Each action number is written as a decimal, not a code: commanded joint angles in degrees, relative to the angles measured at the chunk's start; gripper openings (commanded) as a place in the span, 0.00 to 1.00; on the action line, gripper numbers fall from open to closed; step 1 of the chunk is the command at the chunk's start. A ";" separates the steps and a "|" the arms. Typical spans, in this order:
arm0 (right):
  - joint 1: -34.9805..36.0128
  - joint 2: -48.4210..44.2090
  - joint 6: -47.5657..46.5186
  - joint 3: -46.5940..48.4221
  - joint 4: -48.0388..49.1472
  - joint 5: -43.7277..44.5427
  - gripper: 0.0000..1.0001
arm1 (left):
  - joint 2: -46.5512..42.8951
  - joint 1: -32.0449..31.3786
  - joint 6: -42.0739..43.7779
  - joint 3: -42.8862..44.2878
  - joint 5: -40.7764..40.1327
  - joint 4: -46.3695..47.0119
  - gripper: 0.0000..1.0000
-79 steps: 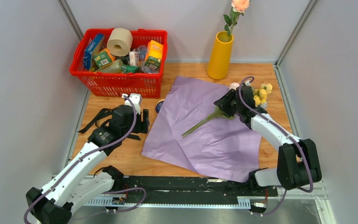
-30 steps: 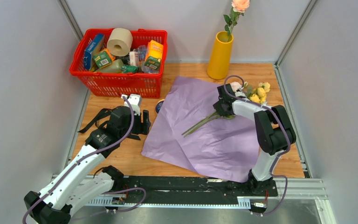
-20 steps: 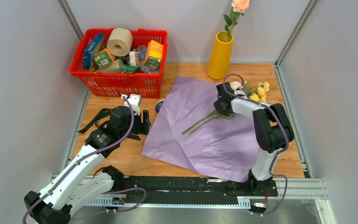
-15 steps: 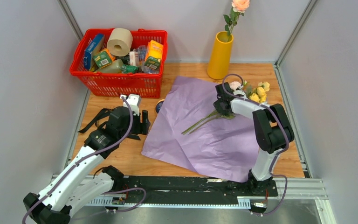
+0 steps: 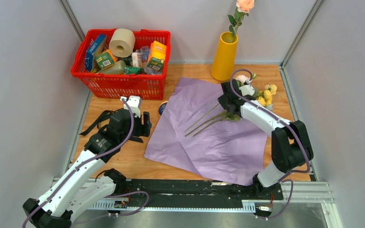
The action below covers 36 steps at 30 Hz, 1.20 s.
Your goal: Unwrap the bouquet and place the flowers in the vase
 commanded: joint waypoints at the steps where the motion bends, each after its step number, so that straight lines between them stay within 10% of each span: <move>1: 0.59 -4.42 1.06 0.68 0.44 1.77 0.00 | 0.17 -0.32 0.81 2.27 -0.89 0.27 0.76; 17: 3.49 -18.04 -9.30 -4.07 13.69 11.26 0.00 | 0.17 -0.32 0.72 2.18 -0.27 0.54 0.76; 30: 3.06 -21.83 -59.03 -11.37 68.96 4.06 0.00 | 0.35 -0.32 0.81 2.09 0.69 0.80 0.76; 36: 0.07 -14.11 -72.84 -1.54 79.89 -1.99 0.00 | 0.35 -0.32 0.90 2.09 1.22 0.98 0.76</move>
